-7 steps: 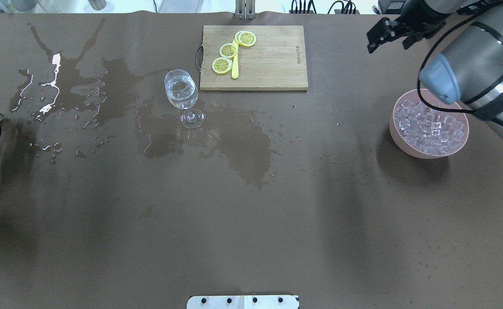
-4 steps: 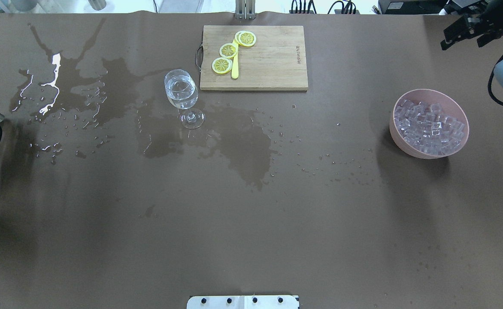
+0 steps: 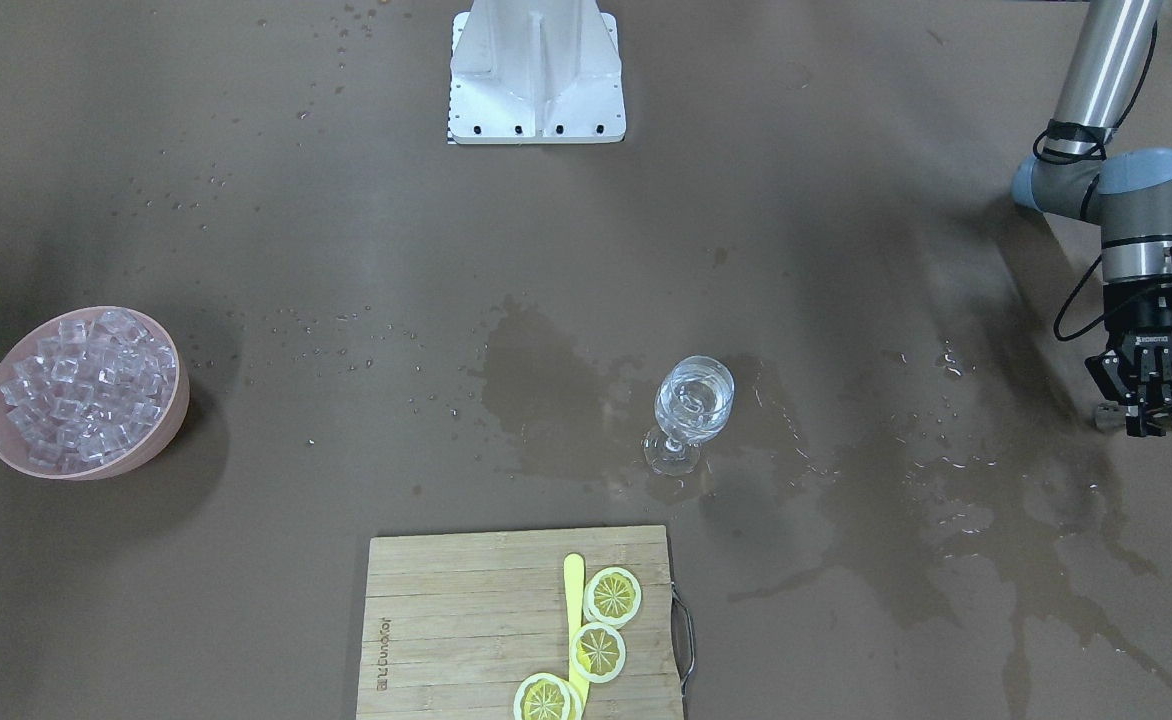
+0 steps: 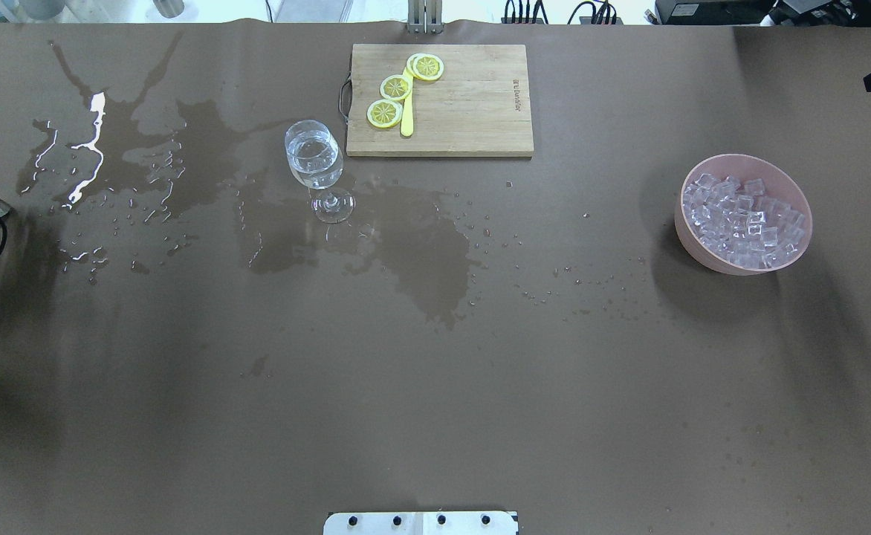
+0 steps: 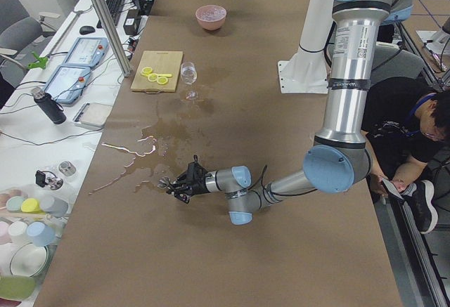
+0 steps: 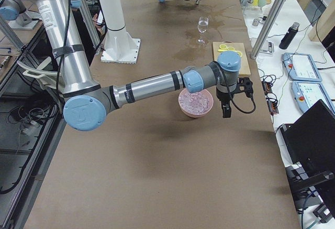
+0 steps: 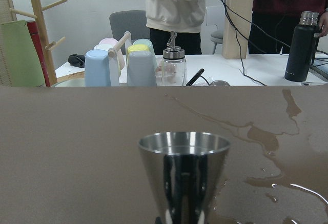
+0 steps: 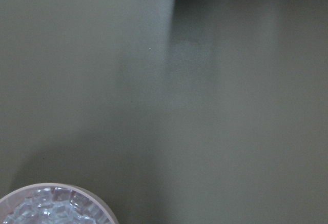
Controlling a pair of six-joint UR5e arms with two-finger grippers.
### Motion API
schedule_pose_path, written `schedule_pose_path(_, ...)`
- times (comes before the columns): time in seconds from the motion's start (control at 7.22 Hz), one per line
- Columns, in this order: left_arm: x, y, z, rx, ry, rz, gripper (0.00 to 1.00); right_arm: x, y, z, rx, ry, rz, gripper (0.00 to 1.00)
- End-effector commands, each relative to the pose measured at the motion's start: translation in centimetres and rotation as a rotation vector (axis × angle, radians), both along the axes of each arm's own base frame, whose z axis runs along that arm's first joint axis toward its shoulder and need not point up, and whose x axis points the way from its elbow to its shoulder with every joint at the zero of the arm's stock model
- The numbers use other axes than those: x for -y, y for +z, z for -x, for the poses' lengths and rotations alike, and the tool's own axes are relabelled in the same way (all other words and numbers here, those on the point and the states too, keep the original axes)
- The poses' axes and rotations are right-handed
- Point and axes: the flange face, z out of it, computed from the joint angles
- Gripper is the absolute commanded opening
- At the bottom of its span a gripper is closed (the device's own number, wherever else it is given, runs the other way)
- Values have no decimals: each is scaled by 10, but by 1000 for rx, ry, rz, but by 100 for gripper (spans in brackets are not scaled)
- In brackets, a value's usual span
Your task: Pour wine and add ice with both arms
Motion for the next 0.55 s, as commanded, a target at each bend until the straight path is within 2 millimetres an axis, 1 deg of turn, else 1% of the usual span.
schedule_pose_path(0.0, 0, 0, 0, 0, 0, 0, 31, -5, 23, -33, 22, 6, 14, 100)
schedule_pose_path(0.14, 0, 0, -1, 0, 1, 0, 34, -11, 43, -39, 20, 12, 41, 100)
schedule_pose_path(0.28, -1, 0, -1, -1, 3, 0, 37, -16, 50, -48, 23, 26, 54, 100)
schedule_pose_path(0.42, -1, 0, -2, 0, 3, 0, 38, -18, 53, -48, 23, 26, 57, 100)
